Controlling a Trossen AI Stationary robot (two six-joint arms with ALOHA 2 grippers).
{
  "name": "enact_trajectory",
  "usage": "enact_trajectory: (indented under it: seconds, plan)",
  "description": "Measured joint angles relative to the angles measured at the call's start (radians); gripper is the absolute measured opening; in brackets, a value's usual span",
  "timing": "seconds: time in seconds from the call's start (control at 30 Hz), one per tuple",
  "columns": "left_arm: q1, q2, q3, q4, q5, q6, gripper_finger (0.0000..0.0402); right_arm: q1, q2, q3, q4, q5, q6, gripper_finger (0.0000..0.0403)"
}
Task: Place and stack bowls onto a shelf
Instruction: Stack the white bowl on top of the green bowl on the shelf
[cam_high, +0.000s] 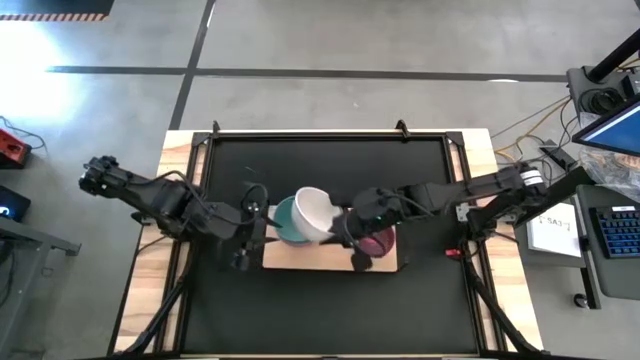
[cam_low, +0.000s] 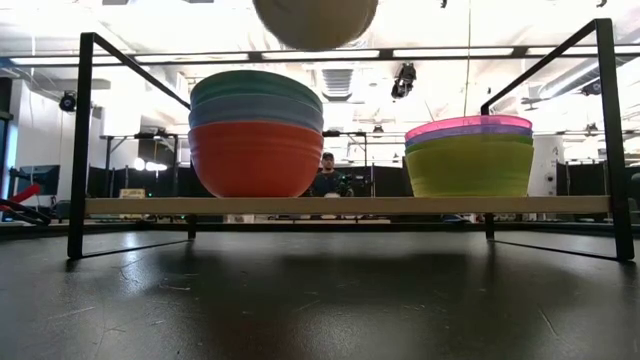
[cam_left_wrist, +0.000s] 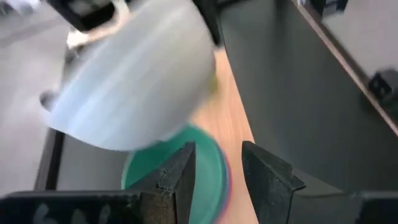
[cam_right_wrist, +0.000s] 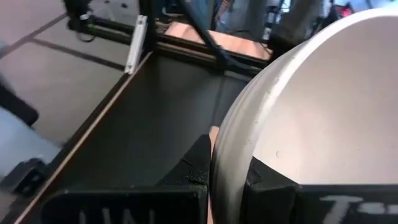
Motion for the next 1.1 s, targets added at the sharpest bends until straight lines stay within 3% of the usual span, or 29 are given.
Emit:
enact_trajectory:
  seconds: [0.2,0.6,1.1]
  plan:
    - [-0.010,0.001,0.000,-0.117,-0.010,-0.087,0.0113,-0.060,0.078,0.000,0.057,0.003,-0.009,0.0011]
    - [-0.012,-0.006,0.000,-0.169,-0.010,-0.102,0.0113,-0.076,0.205,0.000,0.123,-0.003,-0.008,0.0011]
    - [-0.012,-0.006,0.000,-0.170,-0.009,-0.110,0.0113,-0.077,0.217,0.010,0.125,-0.001,0.002,0.0011]
